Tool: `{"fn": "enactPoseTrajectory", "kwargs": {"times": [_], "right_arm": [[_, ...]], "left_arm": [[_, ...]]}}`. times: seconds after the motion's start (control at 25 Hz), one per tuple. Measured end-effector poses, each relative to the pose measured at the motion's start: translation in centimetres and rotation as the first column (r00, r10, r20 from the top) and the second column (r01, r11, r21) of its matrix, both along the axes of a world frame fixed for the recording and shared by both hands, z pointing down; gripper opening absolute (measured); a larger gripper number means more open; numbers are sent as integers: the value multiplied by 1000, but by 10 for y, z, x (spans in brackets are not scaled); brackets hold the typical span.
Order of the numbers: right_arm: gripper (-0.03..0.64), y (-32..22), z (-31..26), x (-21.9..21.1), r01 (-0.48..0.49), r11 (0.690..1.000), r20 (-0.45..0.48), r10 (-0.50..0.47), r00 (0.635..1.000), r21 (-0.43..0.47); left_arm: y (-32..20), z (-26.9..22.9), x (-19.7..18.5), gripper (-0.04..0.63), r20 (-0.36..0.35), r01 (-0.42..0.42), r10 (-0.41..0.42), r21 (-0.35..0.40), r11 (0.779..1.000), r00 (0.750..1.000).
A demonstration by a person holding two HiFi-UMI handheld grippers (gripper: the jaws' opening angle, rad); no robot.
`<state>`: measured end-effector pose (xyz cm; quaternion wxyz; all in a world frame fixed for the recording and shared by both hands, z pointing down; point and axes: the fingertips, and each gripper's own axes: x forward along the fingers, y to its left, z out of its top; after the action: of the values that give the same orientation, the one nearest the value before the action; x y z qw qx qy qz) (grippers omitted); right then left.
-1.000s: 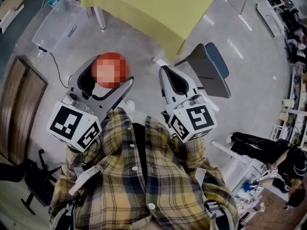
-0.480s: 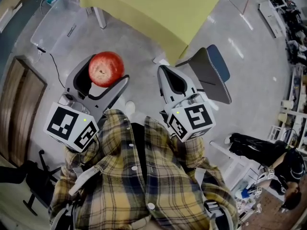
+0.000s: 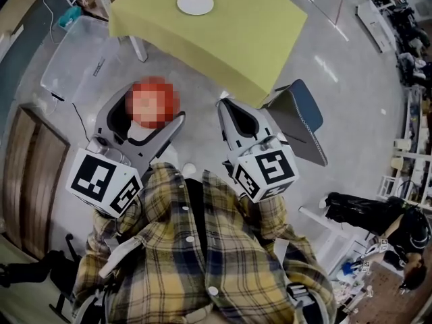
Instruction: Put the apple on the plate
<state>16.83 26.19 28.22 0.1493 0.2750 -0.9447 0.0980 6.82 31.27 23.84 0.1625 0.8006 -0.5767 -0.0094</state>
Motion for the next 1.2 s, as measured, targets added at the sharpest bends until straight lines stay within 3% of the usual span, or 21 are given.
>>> {"fn": "enactPoseTrajectory", "kwargs": {"times": [0.48,0.8,1.2], "right_arm": [[-3,-51,7,-78,-85,996,-6,85,996,-10],[-3,-70,22,-82,-178,983,-37,176,984,-54],[-3,-117,40,-80,-182,980,-43,179,983,-84]], "left_arm": [[-51,13,-73,410,1,-98,98,-36,995,995],[-81,23,-86,410,-13,-173,173,-75,982,985],[-128,38,-88,410,-19,-158,156,-100,982,987]]}}
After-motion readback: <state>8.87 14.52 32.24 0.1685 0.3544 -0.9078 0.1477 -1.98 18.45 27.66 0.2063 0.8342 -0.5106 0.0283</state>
